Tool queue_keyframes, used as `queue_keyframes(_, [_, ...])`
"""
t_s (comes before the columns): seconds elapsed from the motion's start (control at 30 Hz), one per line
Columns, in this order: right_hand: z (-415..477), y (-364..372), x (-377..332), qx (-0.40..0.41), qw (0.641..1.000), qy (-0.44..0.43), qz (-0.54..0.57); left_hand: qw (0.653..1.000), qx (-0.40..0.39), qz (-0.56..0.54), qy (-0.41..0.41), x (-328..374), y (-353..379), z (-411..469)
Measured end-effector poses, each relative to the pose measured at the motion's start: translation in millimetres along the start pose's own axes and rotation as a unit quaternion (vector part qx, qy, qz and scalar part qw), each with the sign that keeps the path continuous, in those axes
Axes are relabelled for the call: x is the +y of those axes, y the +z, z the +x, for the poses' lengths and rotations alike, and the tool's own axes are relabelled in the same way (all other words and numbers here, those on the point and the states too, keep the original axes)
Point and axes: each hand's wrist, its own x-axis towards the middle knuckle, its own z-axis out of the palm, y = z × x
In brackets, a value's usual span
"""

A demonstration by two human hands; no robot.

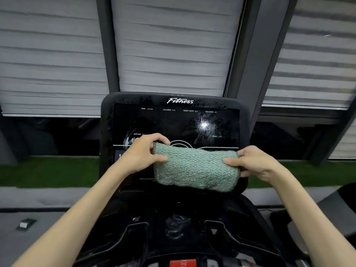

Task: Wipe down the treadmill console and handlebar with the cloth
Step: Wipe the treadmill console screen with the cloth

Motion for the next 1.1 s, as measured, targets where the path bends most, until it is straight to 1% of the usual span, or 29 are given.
queue_keyframes(0.07, [1.0, -3.2, 1.3, 0.03, 0.999, -0.003, -0.017, 0.999, 0.017, 0.028, -0.005, -1.8, 0.7, 3.1])
queue_keyframes(0.13, [0.0, -3.6, 2.4, 0.05, 0.998, -0.019, 0.015, 0.998, 0.025, 0.052, -0.011, -1.0, 1.1, 5.1])
queue_keyframes(0.2, [-2.2, -4.3, 2.7, 0.031, 0.998, -0.044, 0.015, 0.996, 0.03, 0.082, -0.01, -0.8, 1.8, 6.9])
queue_keyframes(0.3, [-6.5, -8.0, 3.9, -0.002, 0.997, -0.066, -0.037, 0.991, 0.04, 0.125, 0.002, 2.2, 1.0, 8.7])
queue_keyframes(0.37, [-6.9, -9.6, 4.9, 0.016, 0.991, -0.089, -0.103, 0.989, 0.041, 0.144, 0.003, 3.2, 0.1, 9.4])
queue_keyframes(0.43, [-4.2, -8.7, 7.1, 0.042, 0.984, -0.117, -0.129, 0.988, 0.037, 0.149, -0.004, 4.6, -1.0, 10.2])
queue_keyframes(0.5, [-1.8, -7.0, 7.5, 0.048, 0.982, -0.131, -0.126, 0.992, 0.03, 0.117, -0.031, 6.7, -0.8, 10.7])
queue_keyframes(0.57, [-0.1, -6.2, 6.7, 0.029, 0.987, -0.119, -0.101, 0.995, 0.028, 0.071, -0.061, 10.3, 0.8, 10.5])
queue_keyframes(0.67, [-0.9, 0.6, -1.0, -0.002, 0.997, -0.073, -0.034, 0.995, 0.06, 0.043, -0.06, 16.9, 6.9, 12.6])
queue_keyframes(0.73, [-2.1, 9.4, -10.1, 0.007, 0.997, -0.072, 0.003, 0.994, 0.084, 0.037, -0.058, 27.6, 12.7, 13.3])
queue_keyframes(0.87, [-10.6, 29.6, -29.6, 0.014, 0.996, -0.087, 0.026, 0.994, 0.088, 0.014, -0.064, 51.6, 27.1, 17.5])
queue_keyframes(0.97, [-17.6, 45.0, -42.3, 0.01, 0.992, -0.122, 0.033, 0.995, 0.088, -0.017, -0.053, 64.7, 38.3, 18.8])
queue_keyframes(1.1, [-19.3, 58.3, -51.5, -0.01, 0.985, -0.158, 0.067, 0.996, 0.035, -0.074, -0.027, 68.5, 49.3, 19.6])
